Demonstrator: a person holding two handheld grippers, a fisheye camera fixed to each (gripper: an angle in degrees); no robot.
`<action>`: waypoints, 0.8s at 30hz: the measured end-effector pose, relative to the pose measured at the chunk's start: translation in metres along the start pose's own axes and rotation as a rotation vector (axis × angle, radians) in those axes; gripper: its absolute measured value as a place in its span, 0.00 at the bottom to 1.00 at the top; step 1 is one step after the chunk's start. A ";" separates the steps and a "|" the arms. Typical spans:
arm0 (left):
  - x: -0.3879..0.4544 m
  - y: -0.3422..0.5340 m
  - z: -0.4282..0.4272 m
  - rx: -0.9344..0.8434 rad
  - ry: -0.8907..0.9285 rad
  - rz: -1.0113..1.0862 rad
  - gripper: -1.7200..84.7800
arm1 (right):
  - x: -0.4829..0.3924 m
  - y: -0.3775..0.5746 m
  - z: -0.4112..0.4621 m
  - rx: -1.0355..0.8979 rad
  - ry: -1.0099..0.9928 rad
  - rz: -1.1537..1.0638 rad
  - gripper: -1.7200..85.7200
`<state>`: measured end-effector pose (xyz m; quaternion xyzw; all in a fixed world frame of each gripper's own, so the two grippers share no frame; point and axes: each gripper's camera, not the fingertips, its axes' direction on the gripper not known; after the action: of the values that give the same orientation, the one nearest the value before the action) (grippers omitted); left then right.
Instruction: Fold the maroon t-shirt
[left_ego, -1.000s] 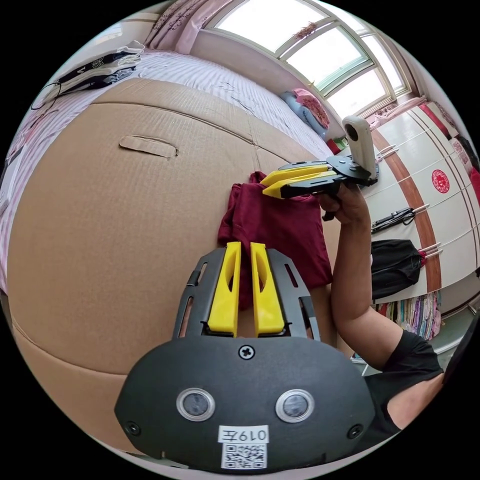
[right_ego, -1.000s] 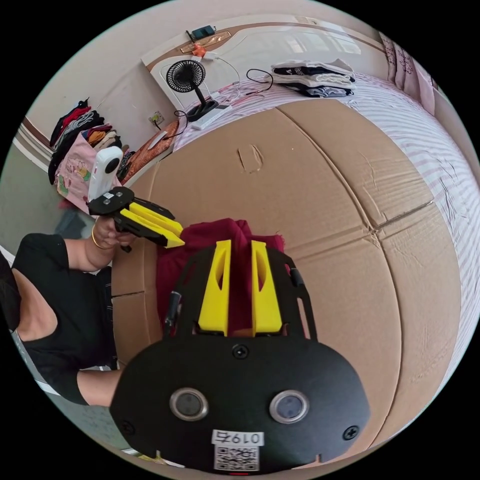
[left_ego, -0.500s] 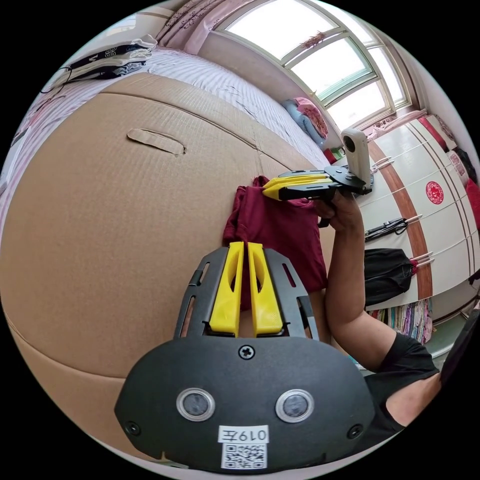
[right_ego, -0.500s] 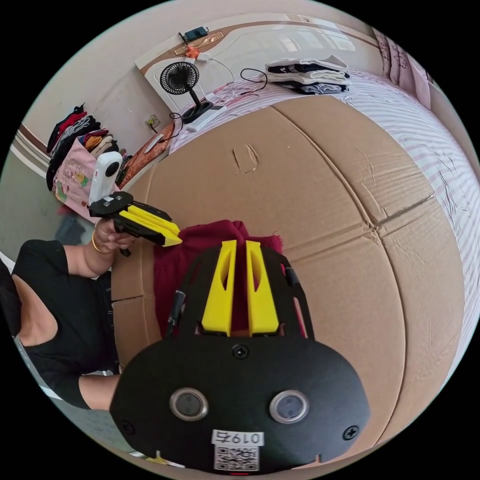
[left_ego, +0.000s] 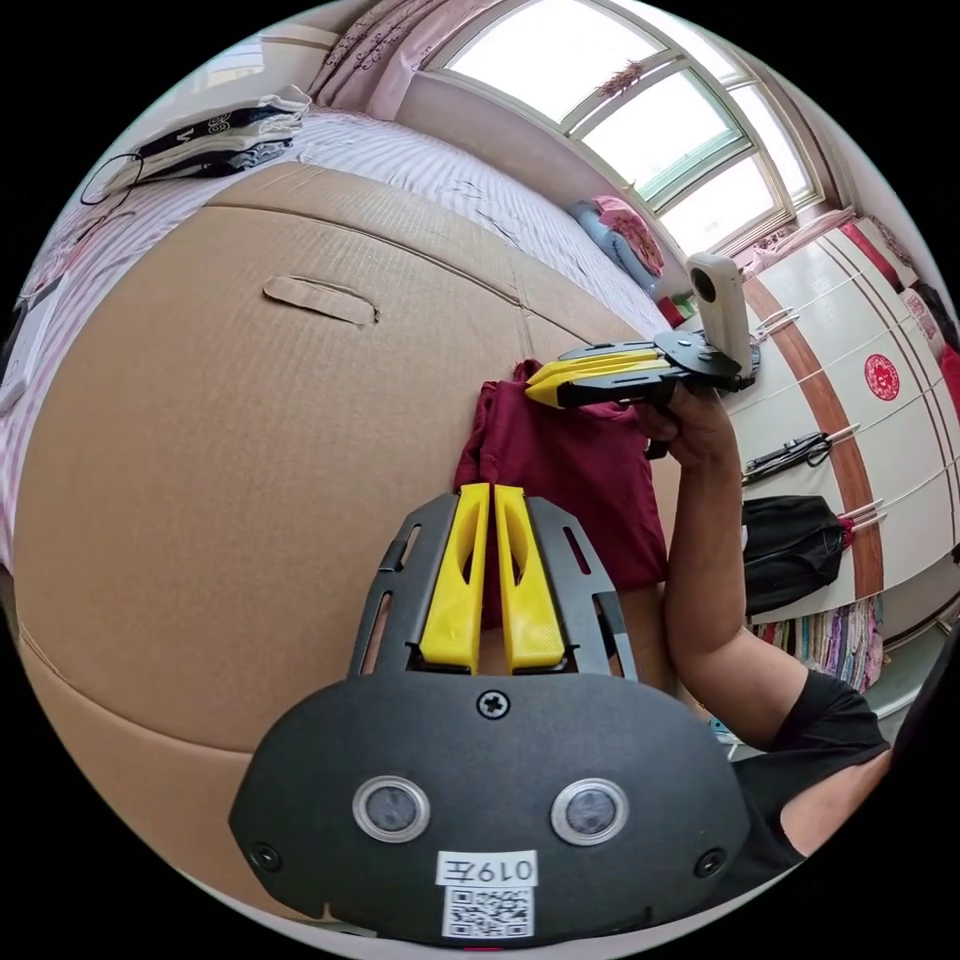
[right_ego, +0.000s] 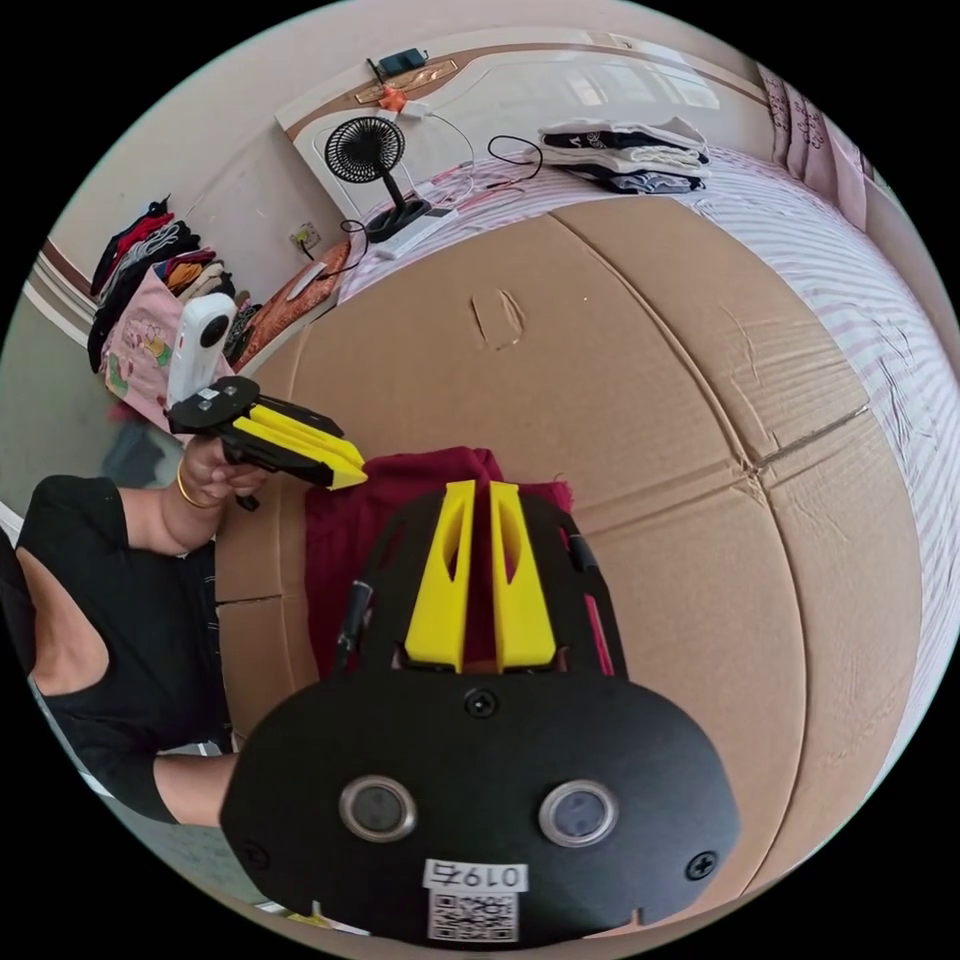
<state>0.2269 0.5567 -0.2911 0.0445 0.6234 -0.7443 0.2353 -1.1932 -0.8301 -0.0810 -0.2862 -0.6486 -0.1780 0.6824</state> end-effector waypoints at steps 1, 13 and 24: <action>-0.001 0.001 0.000 0.002 0.004 -0.003 0.04 | 0.001 0.001 0.000 0.001 -0.002 0.002 0.05; -0.013 0.009 0.002 -0.002 0.053 -0.042 0.03 | 0.003 0.007 0.002 -0.002 0.002 0.006 0.06; 0.008 0.026 -0.032 0.076 -0.074 0.002 0.03 | -0.001 0.018 -0.016 0.031 0.010 -0.012 0.09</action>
<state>0.2234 0.5821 -0.3245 0.0267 0.5855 -0.7683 0.2572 -1.1693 -0.8262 -0.0852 -0.2708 -0.6496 -0.1735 0.6889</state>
